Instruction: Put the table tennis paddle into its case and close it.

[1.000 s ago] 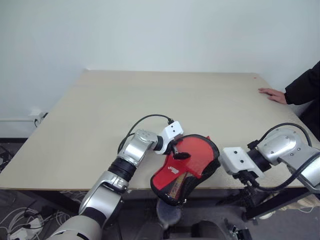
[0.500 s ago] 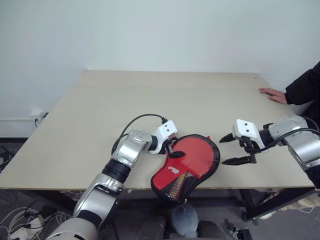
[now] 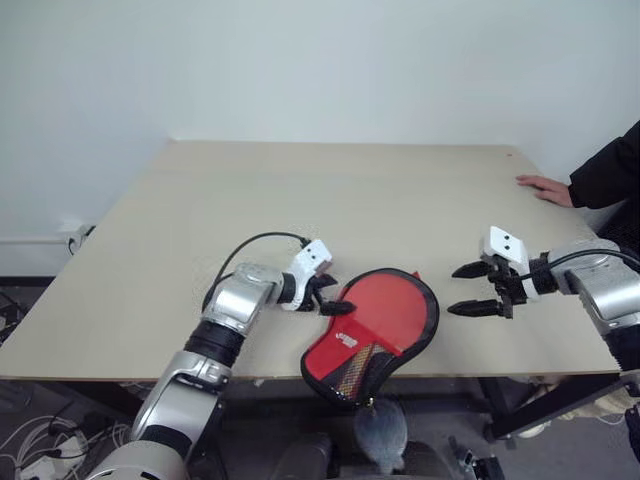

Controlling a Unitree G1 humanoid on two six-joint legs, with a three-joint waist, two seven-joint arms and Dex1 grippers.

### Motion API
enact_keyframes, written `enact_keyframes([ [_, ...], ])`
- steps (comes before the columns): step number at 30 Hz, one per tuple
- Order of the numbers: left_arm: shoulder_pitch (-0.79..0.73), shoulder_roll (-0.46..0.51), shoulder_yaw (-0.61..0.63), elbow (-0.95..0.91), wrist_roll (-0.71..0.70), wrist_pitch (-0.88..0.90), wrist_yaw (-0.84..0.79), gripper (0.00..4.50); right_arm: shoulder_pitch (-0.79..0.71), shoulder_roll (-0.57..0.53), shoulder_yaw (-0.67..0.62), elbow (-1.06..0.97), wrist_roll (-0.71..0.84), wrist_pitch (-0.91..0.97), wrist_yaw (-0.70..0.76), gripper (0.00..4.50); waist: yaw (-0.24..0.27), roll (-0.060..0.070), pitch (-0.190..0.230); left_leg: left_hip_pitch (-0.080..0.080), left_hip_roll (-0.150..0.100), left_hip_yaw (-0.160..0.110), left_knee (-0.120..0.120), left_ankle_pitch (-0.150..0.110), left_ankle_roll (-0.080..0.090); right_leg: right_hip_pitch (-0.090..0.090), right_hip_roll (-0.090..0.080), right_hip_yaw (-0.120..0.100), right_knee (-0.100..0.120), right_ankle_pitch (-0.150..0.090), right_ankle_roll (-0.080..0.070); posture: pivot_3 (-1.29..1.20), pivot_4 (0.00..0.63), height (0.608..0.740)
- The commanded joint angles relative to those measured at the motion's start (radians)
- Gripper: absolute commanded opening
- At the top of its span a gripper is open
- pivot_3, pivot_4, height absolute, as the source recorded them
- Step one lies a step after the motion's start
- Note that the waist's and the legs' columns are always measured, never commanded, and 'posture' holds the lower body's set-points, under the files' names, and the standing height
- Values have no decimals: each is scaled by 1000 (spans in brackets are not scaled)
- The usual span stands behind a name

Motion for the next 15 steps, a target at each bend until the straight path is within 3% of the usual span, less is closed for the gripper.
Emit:
enact_keyframes([
  [1,-36,27,116,-2,-103,124,-6,4500,-3,28,-48,-11,26,61,-46,4479,0,0,0,0,0,0,0,0,0,0,0,0,0,0,0,0,0,721],
  [10,-30,60,318,-35,-282,356,52,4500,83,114,-88,-75,68,218,-164,4479,-1,0,0,0,-1,0,0,0,0,0,0,1,0,0,0,0,0,721],
  [15,16,57,347,-108,-369,475,67,4500,117,164,-108,-99,82,247,-231,4479,-2,0,0,0,-1,0,0,0,0,0,1,1,1,0,0,0,0,721],
])
